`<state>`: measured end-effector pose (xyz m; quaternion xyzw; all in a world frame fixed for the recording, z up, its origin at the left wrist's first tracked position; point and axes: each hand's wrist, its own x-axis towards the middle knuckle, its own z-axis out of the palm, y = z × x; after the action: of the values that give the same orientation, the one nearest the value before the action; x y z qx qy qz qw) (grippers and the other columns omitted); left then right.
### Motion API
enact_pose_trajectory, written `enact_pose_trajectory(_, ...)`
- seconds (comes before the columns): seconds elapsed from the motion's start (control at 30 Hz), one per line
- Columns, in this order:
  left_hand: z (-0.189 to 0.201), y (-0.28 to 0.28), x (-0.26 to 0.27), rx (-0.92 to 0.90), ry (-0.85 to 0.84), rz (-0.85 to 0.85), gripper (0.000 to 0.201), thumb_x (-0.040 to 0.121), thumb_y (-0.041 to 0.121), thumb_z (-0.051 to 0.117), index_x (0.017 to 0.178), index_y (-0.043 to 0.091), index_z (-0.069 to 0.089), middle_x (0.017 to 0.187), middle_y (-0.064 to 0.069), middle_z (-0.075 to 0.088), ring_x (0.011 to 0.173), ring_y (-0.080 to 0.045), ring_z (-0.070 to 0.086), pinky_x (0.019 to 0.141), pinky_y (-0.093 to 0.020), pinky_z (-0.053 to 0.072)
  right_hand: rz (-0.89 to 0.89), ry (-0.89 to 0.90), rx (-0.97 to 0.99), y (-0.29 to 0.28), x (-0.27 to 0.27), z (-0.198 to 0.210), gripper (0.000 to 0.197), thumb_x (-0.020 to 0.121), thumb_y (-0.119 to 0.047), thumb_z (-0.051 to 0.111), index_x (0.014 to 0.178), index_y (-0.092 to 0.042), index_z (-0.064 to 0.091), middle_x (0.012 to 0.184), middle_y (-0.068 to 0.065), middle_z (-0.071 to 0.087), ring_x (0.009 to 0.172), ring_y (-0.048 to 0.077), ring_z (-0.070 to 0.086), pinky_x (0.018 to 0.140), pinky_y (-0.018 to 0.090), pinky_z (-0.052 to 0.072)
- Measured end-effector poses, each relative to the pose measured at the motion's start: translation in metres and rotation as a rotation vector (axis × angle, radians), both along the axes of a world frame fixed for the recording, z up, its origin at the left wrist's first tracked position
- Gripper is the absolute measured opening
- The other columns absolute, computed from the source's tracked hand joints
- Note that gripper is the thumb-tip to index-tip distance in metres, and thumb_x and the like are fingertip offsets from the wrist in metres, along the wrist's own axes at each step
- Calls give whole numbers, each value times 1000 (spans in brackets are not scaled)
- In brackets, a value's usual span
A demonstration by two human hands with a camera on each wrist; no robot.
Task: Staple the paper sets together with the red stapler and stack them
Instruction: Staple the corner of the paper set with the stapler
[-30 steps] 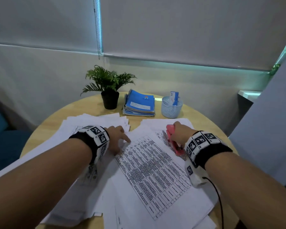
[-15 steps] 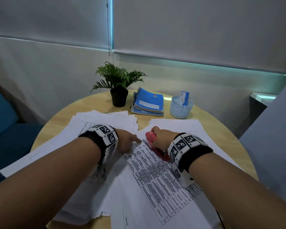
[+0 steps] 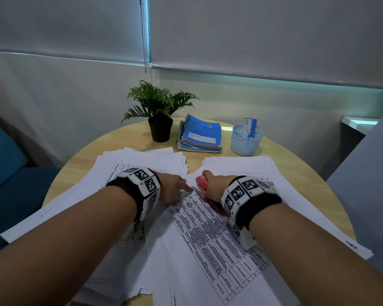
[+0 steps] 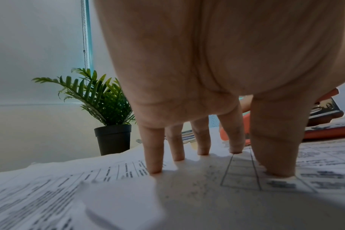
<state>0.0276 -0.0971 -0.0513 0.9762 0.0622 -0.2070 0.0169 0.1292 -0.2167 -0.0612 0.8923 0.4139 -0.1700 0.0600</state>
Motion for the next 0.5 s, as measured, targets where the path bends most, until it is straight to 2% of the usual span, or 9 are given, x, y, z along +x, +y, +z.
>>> enact_pose_trajectory(0.1, 1, 0, 0, -2, -2, 6, 58, 93, 24, 51, 146, 30, 28, 149, -2, 31, 135, -17, 32, 108, -28, 27, 74, -83, -34, -2, -4, 5, 43, 101, -26, 33, 142, -14, 26, 125, 10, 53, 105, 29, 57, 83, 35, 43)
enact_pose_trajectory(0.2, 0, 0, 0, -2, 11, 15, 58, 93, 24, 51, 146, 30, 28, 150, -1, 30, 136, -16, 31, 108, -28, 25, 76, -114, -65, -2, -8, 10, 45, 103, -31, 32, 144, -15, 24, 137, 10, 46, 119, 31, 51, 94, 39, 41)
enact_pose_trajectory(0.3, 0, -1, 0, 3, 14, 20, 59, 93, 23, 51, 146, 31, 28, 150, 0, 30, 136, -15, 30, 109, -28, 25, 61, -146, -76, 0, -7, 9, 43, 100, -29, 42, 139, -17, 28, 131, 11, 49, 115, 31, 52, 95, 45, 45)
enact_pose_trajectory(0.5, 0, -1, 1, 2, 40, 33, 57, 93, 23, 49, 146, 31, 28, 152, 0, 25, 139, -17, 26, 112, -32, 22, 39, -138, -50, -1, -11, 10, 43, 100, -30, 45, 138, -15, 30, 127, 10, 51, 117, 31, 52, 97, 49, 44)
